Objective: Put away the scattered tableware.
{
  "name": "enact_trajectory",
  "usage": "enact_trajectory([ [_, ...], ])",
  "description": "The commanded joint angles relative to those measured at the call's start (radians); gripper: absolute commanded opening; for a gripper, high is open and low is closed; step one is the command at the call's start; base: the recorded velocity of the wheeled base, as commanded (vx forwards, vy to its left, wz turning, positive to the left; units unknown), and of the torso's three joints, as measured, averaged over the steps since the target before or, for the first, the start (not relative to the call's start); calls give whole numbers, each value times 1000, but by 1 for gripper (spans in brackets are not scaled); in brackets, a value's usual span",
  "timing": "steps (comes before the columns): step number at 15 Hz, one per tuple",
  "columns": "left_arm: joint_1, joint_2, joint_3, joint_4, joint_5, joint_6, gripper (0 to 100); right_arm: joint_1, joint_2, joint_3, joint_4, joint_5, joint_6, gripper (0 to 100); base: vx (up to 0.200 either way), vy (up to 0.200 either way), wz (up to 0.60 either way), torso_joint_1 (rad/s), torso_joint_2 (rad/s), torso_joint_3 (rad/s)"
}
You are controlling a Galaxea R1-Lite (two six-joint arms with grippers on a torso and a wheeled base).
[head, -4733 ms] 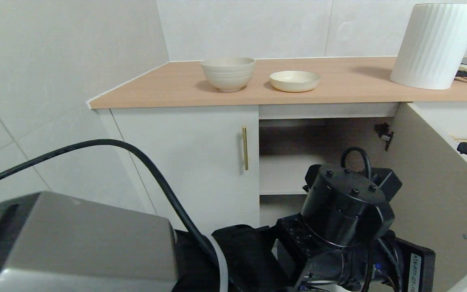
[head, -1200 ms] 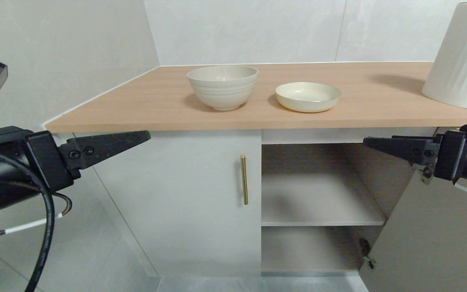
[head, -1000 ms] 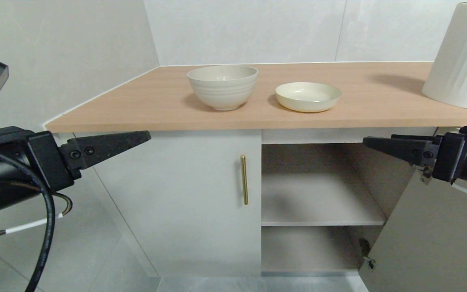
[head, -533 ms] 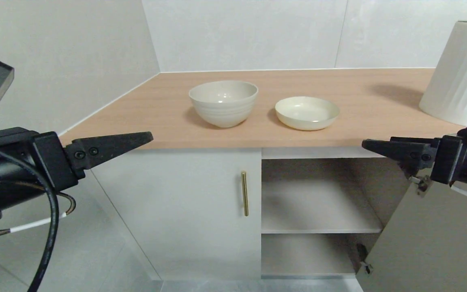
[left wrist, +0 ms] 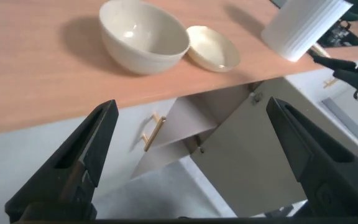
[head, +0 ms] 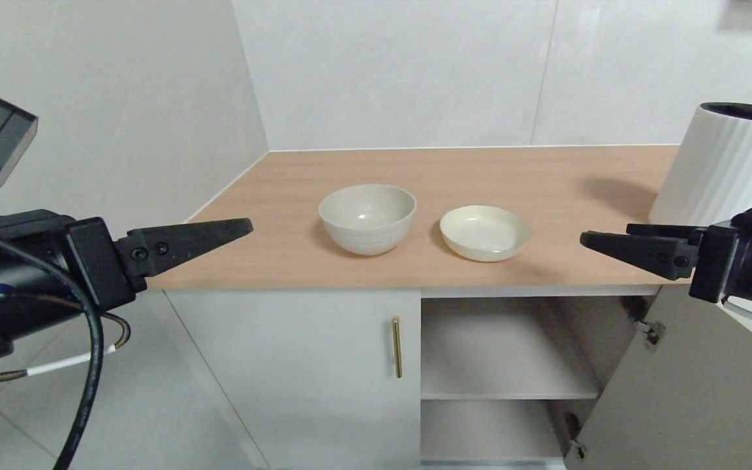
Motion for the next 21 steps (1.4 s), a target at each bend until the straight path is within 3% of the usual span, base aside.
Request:
enact_trajectory([
  [1,-2,7,2,-1,-6,0,100,-1,2,3,-2,1,0,100,0,0,0,188,-481,-295],
  [4,-8,36,-17,-2,-63,0,100,1,13,14,-62,0,-3,100,0,0,0,123,-334,-191],
  [6,-4,108,-106,1,-57,-6,100,-2,93,-44,-70,-4,-12,100,0,0,0,32,-73,-54],
  [8,-1,213,-242,27,-46,-20,100,-5,166,-184,42,0,-8,100,0,0,0,0,0,0],
  [10,-1,276,-344,131,-14,-22,100,-5,231,-356,232,-14,-6,100,0,0,0,0,0,0],
  [11,-1,305,-370,268,25,-48,100,-5,278,-455,401,-79,44,100,0,0,0,0,0,0],
  [12,-2,366,-394,295,46,-65,100,-5,318,-460,404,-126,101,100,0,0,0,0,0,0],
  [13,-2,387,-413,294,97,-69,100,-5,343,-466,376,-175,106,100,0,0,0,0,0,0],
  [16,-31,513,-491,294,339,-69,100,6,356,-465,317,-295,110,100,0,0,0,0,0,0],
  [19,-77,585,-535,292,394,-71,100,13,360,-462,315,-312,110,100,0,0,0,0,0,0],
  [21,-117,677,-549,237,496,-68,100,13,356,-454,317,-310,112,100,0,0,0,0,0,0],
])
